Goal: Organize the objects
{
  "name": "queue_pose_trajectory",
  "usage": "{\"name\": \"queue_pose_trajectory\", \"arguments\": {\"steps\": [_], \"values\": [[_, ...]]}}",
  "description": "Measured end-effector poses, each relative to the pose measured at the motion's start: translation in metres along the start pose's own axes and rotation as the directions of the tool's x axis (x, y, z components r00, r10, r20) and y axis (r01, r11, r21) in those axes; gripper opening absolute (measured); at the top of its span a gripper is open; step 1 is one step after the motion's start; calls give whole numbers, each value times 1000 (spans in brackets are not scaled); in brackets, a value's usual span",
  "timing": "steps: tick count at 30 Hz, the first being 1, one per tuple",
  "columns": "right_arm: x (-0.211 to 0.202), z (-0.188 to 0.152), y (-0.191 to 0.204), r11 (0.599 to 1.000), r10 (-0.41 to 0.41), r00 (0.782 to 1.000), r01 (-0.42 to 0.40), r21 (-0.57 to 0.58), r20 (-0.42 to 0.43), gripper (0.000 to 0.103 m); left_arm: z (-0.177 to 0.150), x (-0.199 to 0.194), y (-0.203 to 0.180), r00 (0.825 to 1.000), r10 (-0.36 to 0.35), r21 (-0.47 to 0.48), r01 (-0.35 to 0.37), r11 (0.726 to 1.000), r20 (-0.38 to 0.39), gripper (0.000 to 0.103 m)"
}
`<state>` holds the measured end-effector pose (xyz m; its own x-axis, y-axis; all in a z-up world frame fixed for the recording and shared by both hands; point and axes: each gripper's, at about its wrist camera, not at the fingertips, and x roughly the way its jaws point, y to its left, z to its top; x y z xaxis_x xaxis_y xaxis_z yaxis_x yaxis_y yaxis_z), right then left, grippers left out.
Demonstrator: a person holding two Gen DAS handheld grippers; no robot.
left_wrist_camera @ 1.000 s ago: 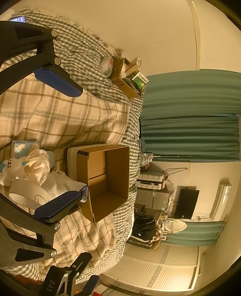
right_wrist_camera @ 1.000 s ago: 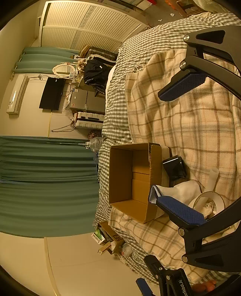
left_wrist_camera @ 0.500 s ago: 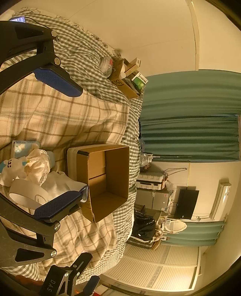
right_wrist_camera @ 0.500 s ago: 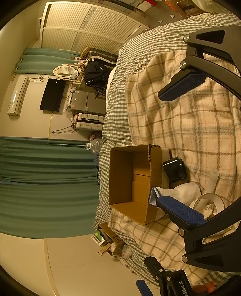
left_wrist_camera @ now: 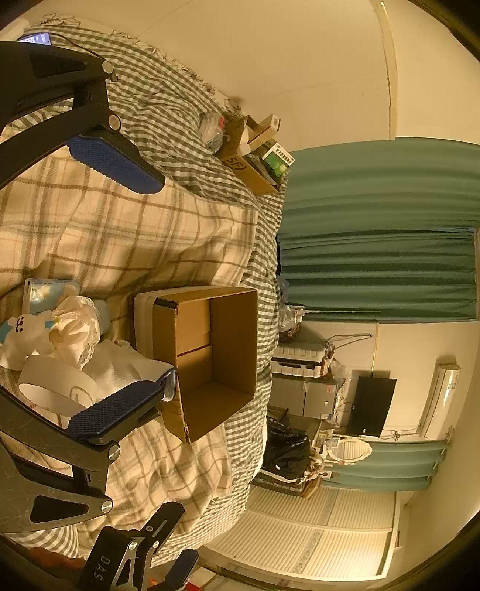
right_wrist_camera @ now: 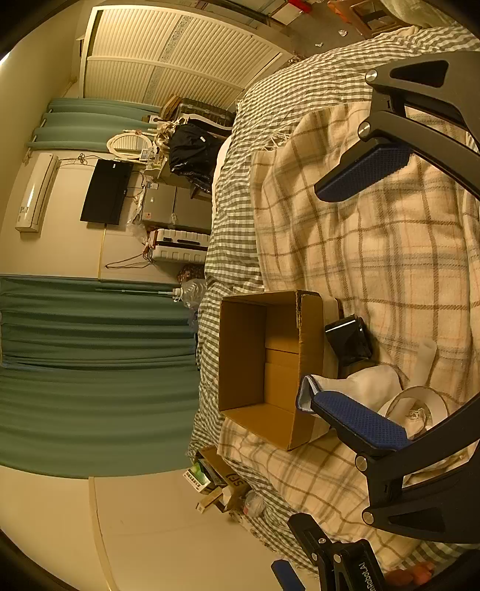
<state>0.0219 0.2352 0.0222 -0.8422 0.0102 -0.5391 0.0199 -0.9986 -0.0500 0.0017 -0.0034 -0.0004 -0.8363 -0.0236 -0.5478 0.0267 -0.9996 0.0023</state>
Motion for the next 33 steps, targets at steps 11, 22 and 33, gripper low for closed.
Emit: {"name": "queue_pose_trajectory", "arguments": {"steps": [11, 22, 33], "values": [[0, 0, 3, 1000, 26, 1000, -26, -6, 0, 103, 0, 0, 0, 1000, -1, 0, 1, 1000, 1, 103], [4, -4, 3, 1000, 23, 1000, -23, -7, -17, 103, 0, -3, -3, 1000, -9, 5, 9, 1000, 8, 103], [-3, -1, 10, 997, 65, 998, -65, -30, -6, 100, 2, -17, -2, 999, -7, -4, 8, 1000, 39, 103]]}}
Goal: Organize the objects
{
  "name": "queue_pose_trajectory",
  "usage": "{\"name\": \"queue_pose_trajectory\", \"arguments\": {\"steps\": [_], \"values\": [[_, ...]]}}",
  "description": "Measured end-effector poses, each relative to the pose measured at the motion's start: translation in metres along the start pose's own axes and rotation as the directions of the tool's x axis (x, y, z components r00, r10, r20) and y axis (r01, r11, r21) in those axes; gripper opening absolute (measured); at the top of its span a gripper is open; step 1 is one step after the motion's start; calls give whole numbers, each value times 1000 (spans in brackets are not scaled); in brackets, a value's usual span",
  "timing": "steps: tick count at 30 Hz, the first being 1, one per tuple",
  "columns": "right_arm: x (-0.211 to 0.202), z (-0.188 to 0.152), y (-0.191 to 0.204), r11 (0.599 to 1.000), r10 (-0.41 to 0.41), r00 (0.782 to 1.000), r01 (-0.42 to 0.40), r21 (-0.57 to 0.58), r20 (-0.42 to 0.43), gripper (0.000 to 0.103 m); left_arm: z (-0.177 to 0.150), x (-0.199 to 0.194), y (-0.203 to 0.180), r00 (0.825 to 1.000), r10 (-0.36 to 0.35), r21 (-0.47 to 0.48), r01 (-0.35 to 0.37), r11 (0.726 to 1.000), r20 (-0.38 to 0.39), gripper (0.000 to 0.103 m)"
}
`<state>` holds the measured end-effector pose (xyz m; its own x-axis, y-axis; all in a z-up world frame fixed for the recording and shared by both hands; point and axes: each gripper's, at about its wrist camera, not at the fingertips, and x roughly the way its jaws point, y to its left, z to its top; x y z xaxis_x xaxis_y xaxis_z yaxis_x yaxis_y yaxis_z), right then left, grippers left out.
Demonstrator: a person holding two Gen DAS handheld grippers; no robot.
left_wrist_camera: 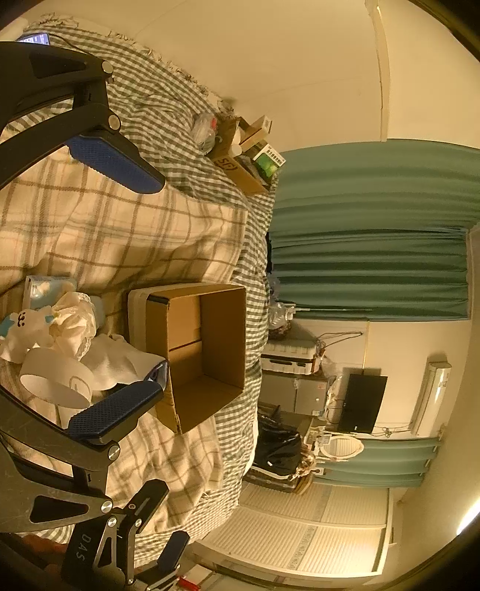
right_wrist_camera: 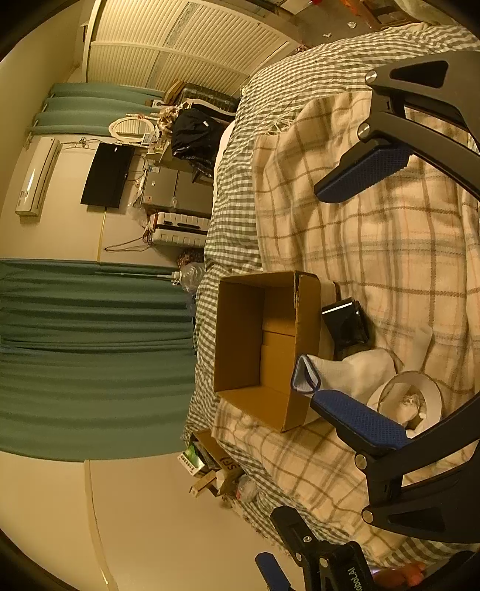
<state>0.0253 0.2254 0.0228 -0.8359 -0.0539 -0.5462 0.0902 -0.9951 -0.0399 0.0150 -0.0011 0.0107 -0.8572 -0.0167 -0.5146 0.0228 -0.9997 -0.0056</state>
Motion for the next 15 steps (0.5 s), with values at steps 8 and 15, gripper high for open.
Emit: {"name": "queue_pose_trajectory", "arguments": {"steps": [8, 15], "values": [[3, -7, 10, 999, 27, 999, -28, -22, -27, 97, -5, -5, 9, 1000, 17, -1, -17, 1000, -5, 103], [33, -28, 26, 996, 39, 987, -51, -71, -154, 96, -27, 18, 20, 994, 54, 5, -54, 999, -96, 103]]}}
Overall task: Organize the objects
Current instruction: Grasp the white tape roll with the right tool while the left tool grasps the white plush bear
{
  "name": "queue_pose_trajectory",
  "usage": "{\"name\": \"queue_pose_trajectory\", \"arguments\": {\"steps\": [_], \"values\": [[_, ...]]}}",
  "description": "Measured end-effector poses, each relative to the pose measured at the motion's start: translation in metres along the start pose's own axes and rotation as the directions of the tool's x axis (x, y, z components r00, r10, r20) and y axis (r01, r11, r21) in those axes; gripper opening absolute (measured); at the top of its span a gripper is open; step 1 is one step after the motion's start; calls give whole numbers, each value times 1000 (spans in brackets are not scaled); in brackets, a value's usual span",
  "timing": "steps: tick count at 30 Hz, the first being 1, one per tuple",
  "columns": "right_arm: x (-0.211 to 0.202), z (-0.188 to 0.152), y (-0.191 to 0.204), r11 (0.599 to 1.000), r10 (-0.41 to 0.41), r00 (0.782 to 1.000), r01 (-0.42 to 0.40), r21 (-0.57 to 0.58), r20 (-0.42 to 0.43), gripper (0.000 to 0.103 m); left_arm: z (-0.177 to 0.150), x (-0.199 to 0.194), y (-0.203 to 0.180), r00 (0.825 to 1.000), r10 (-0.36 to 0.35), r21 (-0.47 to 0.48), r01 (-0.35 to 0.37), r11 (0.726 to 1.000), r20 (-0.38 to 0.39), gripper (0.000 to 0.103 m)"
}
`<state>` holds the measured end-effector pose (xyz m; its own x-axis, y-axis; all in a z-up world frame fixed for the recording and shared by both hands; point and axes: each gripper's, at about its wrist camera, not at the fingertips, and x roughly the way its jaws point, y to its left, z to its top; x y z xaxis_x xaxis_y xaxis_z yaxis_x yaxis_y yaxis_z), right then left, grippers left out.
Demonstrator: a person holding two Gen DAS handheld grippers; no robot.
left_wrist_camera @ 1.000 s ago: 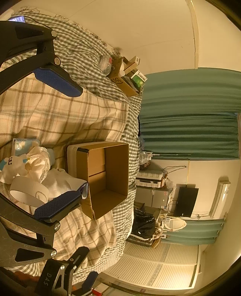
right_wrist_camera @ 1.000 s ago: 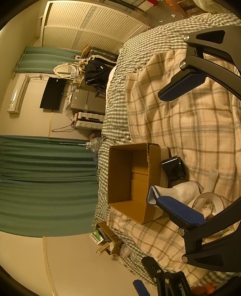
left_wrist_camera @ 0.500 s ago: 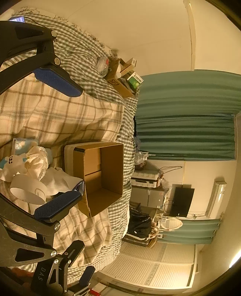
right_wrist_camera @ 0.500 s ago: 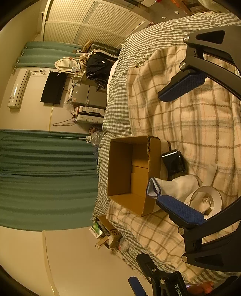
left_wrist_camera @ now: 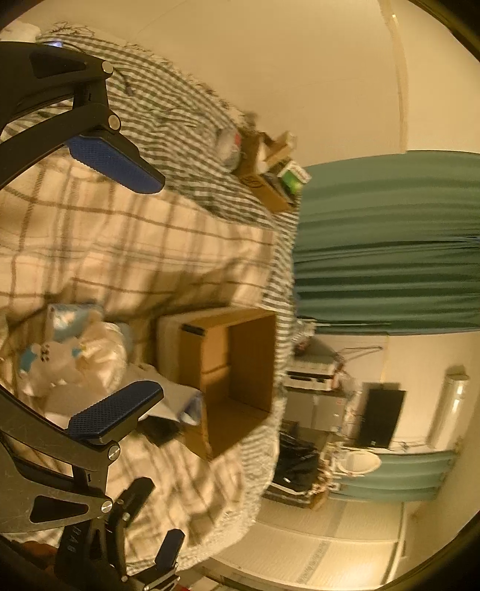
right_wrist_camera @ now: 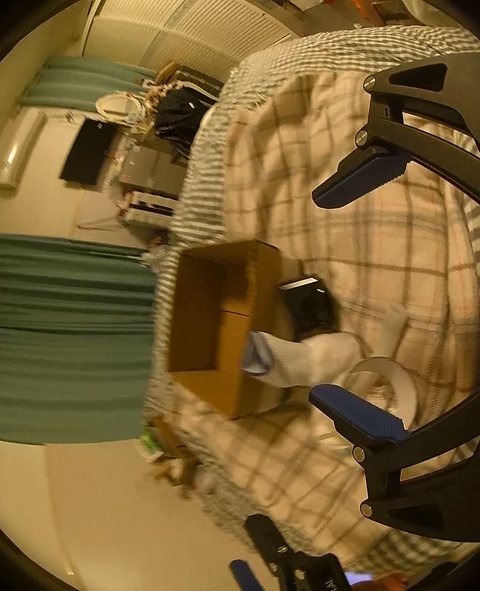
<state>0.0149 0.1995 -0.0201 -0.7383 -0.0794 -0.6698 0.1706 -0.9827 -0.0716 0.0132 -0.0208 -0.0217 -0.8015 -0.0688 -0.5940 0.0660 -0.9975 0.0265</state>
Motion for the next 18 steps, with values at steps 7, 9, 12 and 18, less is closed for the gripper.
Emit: {"name": "queue_pose_trajectory", "arguments": {"steps": [7, 9, 12, 18], "values": [[55, -25, 19, 994, 102, 980, -107, -25, -169, 66, -24, 21, -3, 997, 16, 38, -13, 999, -71, 103], [66, -27, 21, 984, 177, 964, -179, 6, -198, 54, -31, 26, -4, 995, 26, 49, -22, 999, -93, 103], [81, -31, 27, 965, 259, 932, -261, 26, -253, 20, -40, 31, -4, 990, 42, 59, -34, 998, -132, 103], [49, -25, 17, 967, 253, 949, -255, 12, -190, 7, -56, 26, -14, 983, 25, 71, -12, 997, -179, 103]]}}
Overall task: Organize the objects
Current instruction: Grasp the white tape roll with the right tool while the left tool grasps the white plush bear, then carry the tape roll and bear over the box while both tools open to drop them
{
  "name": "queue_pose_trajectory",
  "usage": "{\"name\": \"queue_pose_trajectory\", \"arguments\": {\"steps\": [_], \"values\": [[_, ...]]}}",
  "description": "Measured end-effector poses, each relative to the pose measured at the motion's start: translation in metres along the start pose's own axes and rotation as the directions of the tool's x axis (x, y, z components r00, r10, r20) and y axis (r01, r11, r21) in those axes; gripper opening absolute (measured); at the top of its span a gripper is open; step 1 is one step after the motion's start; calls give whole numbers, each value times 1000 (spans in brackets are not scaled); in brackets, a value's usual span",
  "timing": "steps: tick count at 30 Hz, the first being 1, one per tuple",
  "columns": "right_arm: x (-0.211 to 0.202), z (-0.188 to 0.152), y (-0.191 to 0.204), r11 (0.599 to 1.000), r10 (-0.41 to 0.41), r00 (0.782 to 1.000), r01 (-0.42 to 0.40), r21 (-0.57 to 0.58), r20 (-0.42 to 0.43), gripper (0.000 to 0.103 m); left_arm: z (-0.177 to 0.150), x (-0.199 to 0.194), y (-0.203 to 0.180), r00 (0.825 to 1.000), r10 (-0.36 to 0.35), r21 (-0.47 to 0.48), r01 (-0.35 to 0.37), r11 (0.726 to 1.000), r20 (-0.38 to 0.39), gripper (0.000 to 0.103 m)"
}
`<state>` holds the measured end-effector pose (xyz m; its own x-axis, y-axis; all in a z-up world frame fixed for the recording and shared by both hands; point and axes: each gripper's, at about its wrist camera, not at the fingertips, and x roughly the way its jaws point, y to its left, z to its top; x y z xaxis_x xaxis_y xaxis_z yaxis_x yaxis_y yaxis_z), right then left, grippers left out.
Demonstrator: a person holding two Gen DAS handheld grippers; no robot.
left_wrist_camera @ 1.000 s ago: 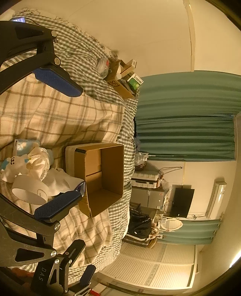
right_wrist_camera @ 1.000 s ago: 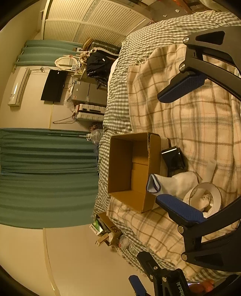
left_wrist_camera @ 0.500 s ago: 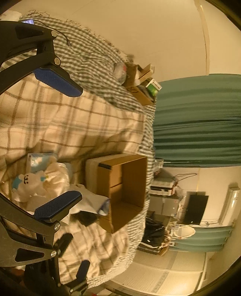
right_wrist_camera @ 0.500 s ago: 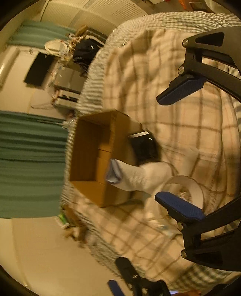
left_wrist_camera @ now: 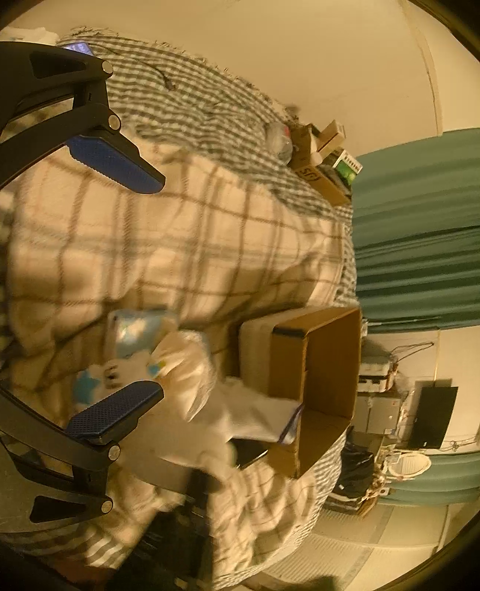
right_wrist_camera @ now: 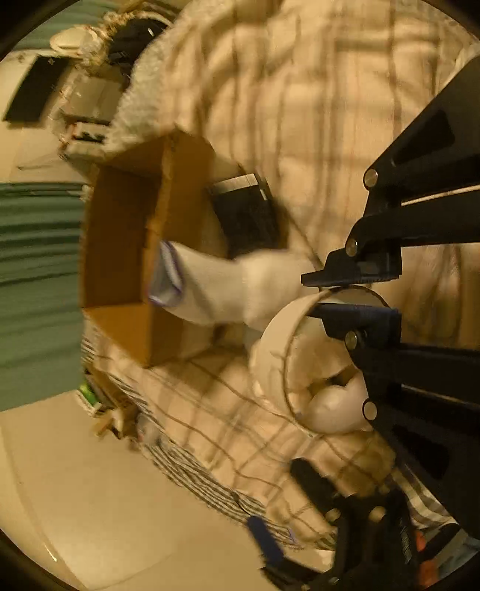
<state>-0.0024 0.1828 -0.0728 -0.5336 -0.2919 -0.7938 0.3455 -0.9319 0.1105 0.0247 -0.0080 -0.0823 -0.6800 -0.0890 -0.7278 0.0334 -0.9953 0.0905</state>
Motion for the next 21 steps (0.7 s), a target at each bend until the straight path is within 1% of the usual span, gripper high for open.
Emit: {"name": "queue_pose_trajectory", "arguments": {"steps": [2, 5, 8, 9, 11, 12, 13, 14, 16, 17, 21], "values": [[-23, 1, -8, 997, -75, 996, 75, -13, 49, 6, -4, -1, -9, 999, -35, 4, 36, 999, -13, 103], [-41, 6, -20, 992, -124, 989, 124, 5, 84, 5, -8, 2, -26, 995, -92, 16, 93, 996, -43, 103], [-50, 9, -29, 989, -148, 983, 146, 26, 104, 5, -11, 11, -45, 994, -100, 40, 102, 994, -52, 102], [-51, 10, -31, 989, -146, 983, 144, 30, 107, 5, -13, 14, -50, 995, -85, 59, 89, 994, -60, 98], [-52, 11, -30, 990, -139, 984, 136, 29, 114, 5, -14, 20, -53, 994, -78, 68, 83, 994, -73, 84], [-54, 11, -30, 990, -137, 983, 135, 29, 118, 5, -15, 23, -52, 994, -82, 59, 86, 995, -79, 72], [-56, 10, -30, 991, -135, 983, 132, 29, 121, 5, -15, 25, -50, 991, -100, 49, 105, 993, -93, 68], [-57, 11, -30, 991, -130, 984, 127, 30, 125, 5, -15, 28, -50, 986, -128, 43, 133, 990, -106, 66], [-57, 11, -25, 992, -122, 984, 120, 23, 130, 5, -17, 32, -50, 977, -165, 35, 171, 985, -132, 54], [-58, 12, -23, 993, -120, 984, 119, 18, 135, 5, -18, 32, -51, 973, -182, 34, 188, 982, -143, 51], [-63, 11, -23, 993, -121, 981, 120, 17, 149, 5, -20, 21, -53, 977, -171, 44, 178, 983, -129, 51]]}}
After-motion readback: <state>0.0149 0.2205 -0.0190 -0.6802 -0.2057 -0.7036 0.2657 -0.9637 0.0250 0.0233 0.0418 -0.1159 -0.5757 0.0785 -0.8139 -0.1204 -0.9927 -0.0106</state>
